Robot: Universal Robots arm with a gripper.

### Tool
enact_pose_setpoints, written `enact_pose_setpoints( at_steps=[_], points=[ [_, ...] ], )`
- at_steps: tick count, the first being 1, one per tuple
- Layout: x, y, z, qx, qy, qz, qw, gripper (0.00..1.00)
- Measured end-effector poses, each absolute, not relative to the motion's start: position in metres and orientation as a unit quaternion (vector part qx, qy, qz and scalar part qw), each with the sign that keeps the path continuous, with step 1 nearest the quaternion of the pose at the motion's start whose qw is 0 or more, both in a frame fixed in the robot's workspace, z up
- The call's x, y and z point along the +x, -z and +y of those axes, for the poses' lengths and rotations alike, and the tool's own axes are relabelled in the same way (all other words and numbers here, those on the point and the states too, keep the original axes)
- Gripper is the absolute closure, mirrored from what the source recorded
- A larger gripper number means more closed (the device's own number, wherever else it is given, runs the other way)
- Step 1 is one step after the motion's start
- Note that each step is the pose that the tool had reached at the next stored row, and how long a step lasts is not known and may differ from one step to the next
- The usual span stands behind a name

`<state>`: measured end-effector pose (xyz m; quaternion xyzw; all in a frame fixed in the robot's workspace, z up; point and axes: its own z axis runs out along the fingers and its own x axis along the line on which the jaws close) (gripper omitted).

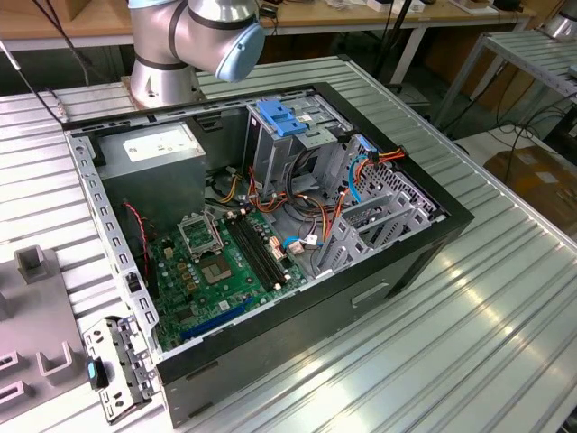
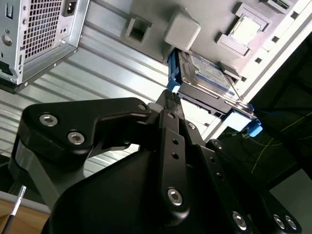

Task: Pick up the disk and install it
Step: 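Reach for the disk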

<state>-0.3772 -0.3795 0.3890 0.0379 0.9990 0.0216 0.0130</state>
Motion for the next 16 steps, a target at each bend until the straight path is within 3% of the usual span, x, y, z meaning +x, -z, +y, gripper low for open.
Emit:
enact_pose_setpoints(
  at_steps=[16],
  points=[
    [-0.3863, -0.3889, -0.3795, 0.038, -0.022, 0.999, 0.013, 0.89]
  ],
)
